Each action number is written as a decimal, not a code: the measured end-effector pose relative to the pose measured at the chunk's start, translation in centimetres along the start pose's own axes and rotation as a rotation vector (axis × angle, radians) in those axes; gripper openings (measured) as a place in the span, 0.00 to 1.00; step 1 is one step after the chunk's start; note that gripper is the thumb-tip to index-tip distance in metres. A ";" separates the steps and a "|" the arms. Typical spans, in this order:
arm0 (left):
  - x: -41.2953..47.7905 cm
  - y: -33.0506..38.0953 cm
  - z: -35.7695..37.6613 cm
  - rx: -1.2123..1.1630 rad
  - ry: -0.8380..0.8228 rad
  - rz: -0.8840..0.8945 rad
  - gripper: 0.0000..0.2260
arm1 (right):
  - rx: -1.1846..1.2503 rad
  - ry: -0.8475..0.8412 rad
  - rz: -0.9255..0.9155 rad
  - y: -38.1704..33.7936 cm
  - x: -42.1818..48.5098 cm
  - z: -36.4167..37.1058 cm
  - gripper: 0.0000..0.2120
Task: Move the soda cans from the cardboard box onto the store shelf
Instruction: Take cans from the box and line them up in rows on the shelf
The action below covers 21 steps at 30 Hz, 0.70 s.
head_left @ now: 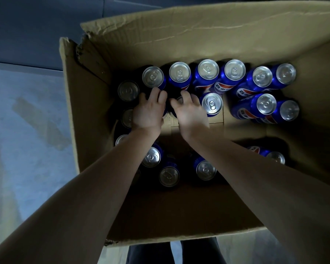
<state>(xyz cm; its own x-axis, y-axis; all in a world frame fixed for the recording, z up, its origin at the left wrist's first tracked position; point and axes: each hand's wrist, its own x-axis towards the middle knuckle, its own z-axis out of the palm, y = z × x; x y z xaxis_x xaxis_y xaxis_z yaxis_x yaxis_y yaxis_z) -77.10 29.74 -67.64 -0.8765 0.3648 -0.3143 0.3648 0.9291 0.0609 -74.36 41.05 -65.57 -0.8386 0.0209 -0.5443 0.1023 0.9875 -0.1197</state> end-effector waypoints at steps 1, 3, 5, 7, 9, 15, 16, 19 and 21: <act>0.0 0.0 -0.2 0.030 0.001 -0.015 0.37 | -0.009 0.003 -0.004 0.0 0.0 0.0 0.35; 0.2 0.0 -0.6 0.040 -0.016 -0.032 0.33 | -0.036 0.006 -0.014 0.1 0.2 -0.5 0.33; 0.7 0.4 -1.0 -0.043 -0.110 -0.041 0.29 | -0.046 -0.020 -0.012 0.2 0.5 -1.2 0.30; 0.5 0.8 -2.1 -0.107 -0.160 -0.084 0.26 | -0.043 -0.037 -0.008 0.3 0.4 -1.9 0.28; 0.0 0.9 -3.5 -0.113 -0.187 -0.074 0.26 | -0.062 -0.007 -0.038 0.7 0.0 -3.1 0.26; -2.4 0.4 -8.3 -0.193 -0.233 -0.101 0.30 | 0.023 -0.051 -0.093 2.4 -2.5 -7.5 0.25; -2.9 0.4 -8.8 -0.217 -0.230 -0.120 0.31 | 0.014 -0.068 -0.100 2.5 -2.6 -7.5 0.28; -4.0 0.1 -9.8 -0.248 -0.154 -0.135 0.29 | -0.065 -0.055 -0.118 2.6 -2.1 -6.9 0.33; -4.9 -0.2 -9.5 -0.255 -0.104 -0.130 0.28 | -0.103 -0.083 -0.106 2.3 -1.1 -5.9 0.36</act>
<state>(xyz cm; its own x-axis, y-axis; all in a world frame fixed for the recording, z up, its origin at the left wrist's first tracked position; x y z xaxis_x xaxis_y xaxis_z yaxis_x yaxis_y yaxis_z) -75.84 28.38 -57.09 -0.8691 0.2454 -0.4295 0.1491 0.9579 0.2455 -76.40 44.17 -60.38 -0.7945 -0.0931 -0.6001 -0.0433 0.9944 -0.0969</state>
